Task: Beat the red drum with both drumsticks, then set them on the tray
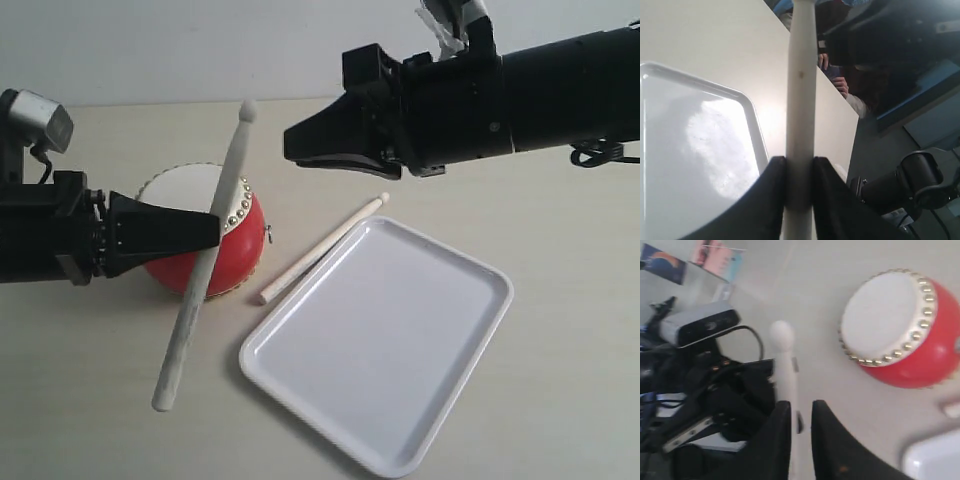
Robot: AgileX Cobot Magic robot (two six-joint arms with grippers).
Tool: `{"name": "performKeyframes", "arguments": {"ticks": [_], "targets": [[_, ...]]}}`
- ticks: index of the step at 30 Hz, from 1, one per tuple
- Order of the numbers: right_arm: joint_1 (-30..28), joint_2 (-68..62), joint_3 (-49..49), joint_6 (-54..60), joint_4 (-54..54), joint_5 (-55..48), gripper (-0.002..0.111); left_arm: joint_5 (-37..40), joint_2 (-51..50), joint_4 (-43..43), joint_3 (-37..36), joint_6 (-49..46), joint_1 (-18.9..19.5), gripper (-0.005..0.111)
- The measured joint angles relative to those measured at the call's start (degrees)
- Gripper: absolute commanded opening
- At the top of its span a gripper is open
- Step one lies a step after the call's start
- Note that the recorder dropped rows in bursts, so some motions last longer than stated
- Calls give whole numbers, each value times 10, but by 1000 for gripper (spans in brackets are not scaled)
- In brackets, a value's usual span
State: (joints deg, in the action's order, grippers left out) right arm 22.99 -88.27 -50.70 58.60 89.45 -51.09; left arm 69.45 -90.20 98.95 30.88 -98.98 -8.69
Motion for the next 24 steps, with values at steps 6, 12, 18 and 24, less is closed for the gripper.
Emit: {"name": "performKeyframes", "arguments": {"ticks": [6, 12, 18, 24], "targets": [[20, -32, 0, 139, 91, -30, 45, 0, 0, 1, 1, 32, 27, 0], [55, -71, -7, 164, 98, 4, 58, 0, 0, 3, 17, 49, 29, 0], [66, -120, -81, 161, 99, 15, 58, 0, 0, 3, 18, 61, 29, 0], [70, -167, -137, 106, 102, -11, 42, 0, 0, 3, 18, 62, 29, 0]]}}
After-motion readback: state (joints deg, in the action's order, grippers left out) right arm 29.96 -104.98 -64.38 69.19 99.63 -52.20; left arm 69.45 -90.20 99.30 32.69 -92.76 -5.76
